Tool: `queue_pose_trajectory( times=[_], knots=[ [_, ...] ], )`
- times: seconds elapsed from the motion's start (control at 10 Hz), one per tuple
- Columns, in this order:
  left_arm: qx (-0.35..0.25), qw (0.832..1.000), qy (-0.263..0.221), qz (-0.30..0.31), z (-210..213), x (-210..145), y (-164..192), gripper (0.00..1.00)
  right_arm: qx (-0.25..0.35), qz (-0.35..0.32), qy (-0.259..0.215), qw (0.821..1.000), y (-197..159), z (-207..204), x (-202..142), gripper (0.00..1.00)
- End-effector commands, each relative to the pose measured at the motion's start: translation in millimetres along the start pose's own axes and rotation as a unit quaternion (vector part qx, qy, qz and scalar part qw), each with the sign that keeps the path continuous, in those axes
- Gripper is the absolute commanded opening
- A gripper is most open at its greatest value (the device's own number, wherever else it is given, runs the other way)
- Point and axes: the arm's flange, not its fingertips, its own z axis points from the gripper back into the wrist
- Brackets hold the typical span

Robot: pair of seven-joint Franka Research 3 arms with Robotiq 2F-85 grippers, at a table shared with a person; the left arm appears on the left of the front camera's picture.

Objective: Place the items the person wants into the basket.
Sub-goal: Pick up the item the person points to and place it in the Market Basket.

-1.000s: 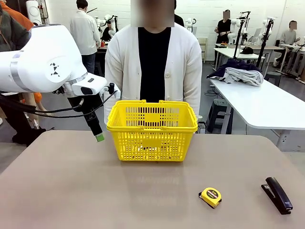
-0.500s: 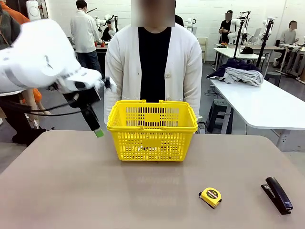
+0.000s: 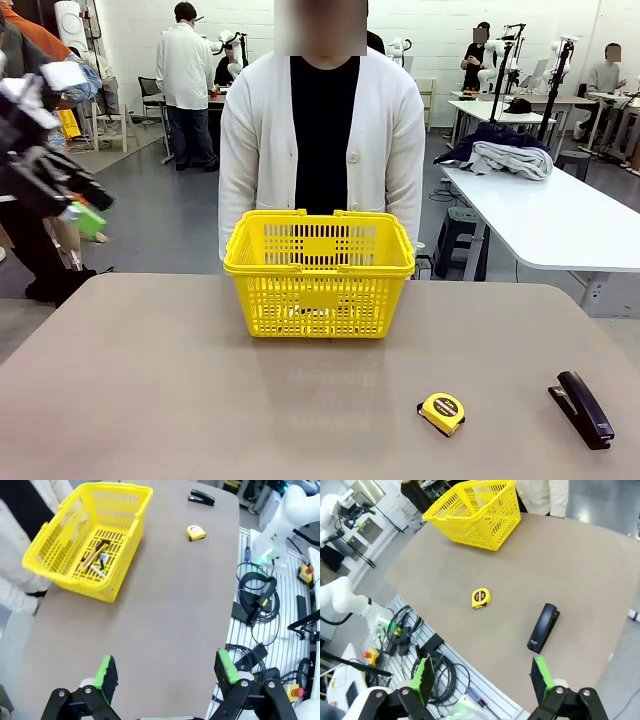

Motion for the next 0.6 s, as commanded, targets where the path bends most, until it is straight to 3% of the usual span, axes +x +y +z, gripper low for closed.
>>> queue_pose_trajectory(
  times=[0.0,0.2,0.5],
  knots=[
    [0.036,0.999,-0.023,0.030,12.9,-42.9,-0.6,1.00,0.010,0.007,-0.012,1.000,-0.7,-1.4,0.6,1.00],
    [0.084,0.993,-0.060,0.064,44.0,-81.7,-12.5,1.00,0.010,0.007,-0.012,1.000,-0.7,-1.4,0.6,1.00],
    [0.058,0.990,-0.102,0.072,62.4,-112.1,-15.3,1.00,0.010,0.007,-0.012,1.000,-0.7,-1.4,0.6,1.00]
  ],
)
